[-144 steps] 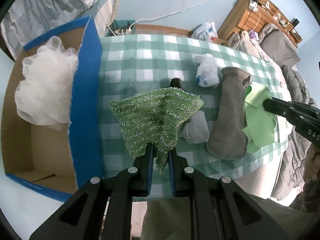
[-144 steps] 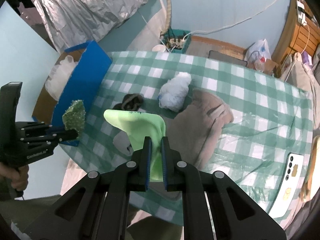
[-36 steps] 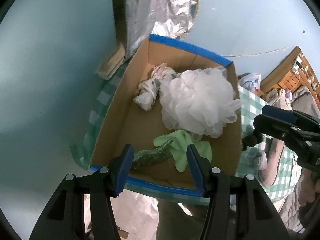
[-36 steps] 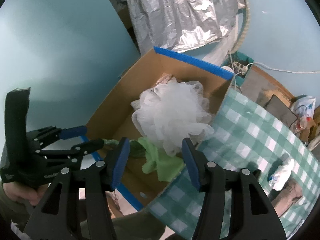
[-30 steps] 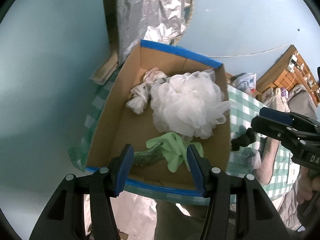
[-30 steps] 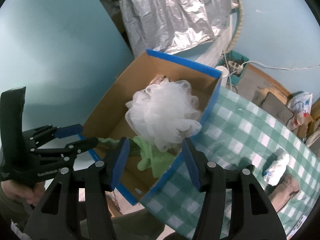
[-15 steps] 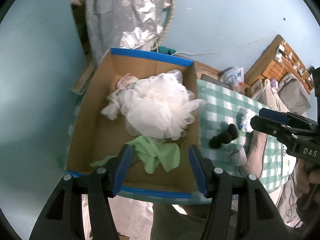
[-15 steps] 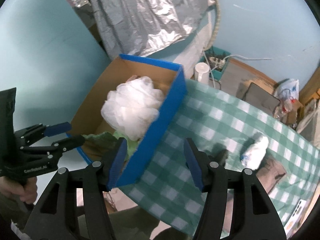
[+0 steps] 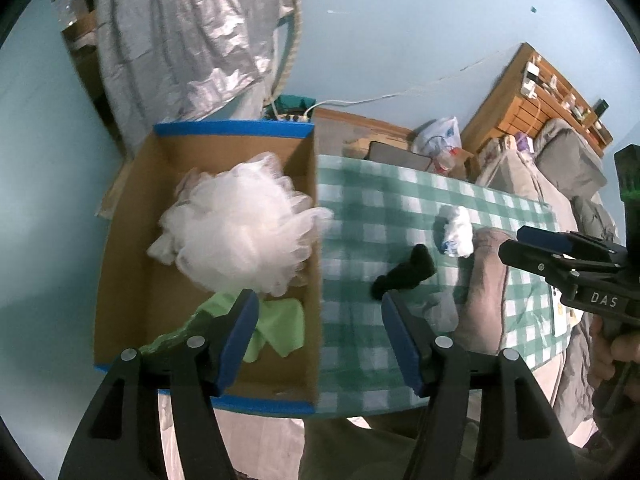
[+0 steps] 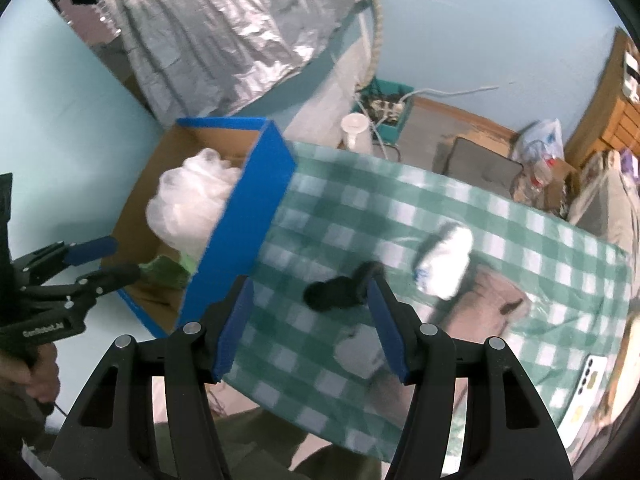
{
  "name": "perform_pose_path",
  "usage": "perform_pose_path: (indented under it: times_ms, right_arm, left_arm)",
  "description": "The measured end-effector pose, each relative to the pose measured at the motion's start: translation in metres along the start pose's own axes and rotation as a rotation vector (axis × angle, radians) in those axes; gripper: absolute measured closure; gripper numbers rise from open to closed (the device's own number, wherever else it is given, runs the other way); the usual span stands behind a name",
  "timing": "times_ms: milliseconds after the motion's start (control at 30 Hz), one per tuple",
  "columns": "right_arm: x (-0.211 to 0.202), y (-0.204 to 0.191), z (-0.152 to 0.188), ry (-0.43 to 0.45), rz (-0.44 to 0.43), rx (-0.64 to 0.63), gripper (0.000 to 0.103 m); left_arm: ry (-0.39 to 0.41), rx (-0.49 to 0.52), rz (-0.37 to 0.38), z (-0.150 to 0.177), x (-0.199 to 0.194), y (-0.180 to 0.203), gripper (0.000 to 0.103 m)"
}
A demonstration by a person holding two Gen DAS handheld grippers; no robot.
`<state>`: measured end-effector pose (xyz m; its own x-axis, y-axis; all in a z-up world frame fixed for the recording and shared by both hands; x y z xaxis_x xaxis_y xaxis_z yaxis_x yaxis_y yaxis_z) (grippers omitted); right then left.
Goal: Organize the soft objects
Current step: 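Move both grippers back over the table toward the black sock and mitten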
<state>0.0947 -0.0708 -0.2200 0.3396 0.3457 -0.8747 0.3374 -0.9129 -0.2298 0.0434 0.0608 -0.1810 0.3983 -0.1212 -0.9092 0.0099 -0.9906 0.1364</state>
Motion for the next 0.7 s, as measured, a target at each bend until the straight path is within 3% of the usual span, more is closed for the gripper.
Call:
perform_pose_path:
  times_ms: [700]
  right_arm:
    - [-0.011,0.121,0.057,-0.061,0.09,0.216,0.041]
  left_arm:
    - [-0.041,0.157,0.033,-0.011,0.033,0.093,0.026]
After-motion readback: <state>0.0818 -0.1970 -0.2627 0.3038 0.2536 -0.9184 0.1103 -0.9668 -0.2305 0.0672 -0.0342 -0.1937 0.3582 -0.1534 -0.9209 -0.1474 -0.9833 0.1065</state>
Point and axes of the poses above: each gripper's, at about its wrist camera, not at the fingertips, and x roughly the way its jaws point, y to its right, z to its underside, the point moved 7 cm from there along x, roughly the way its jaws point, and after that the axes turned 3 degrees about -x, right-handed, at the moved point
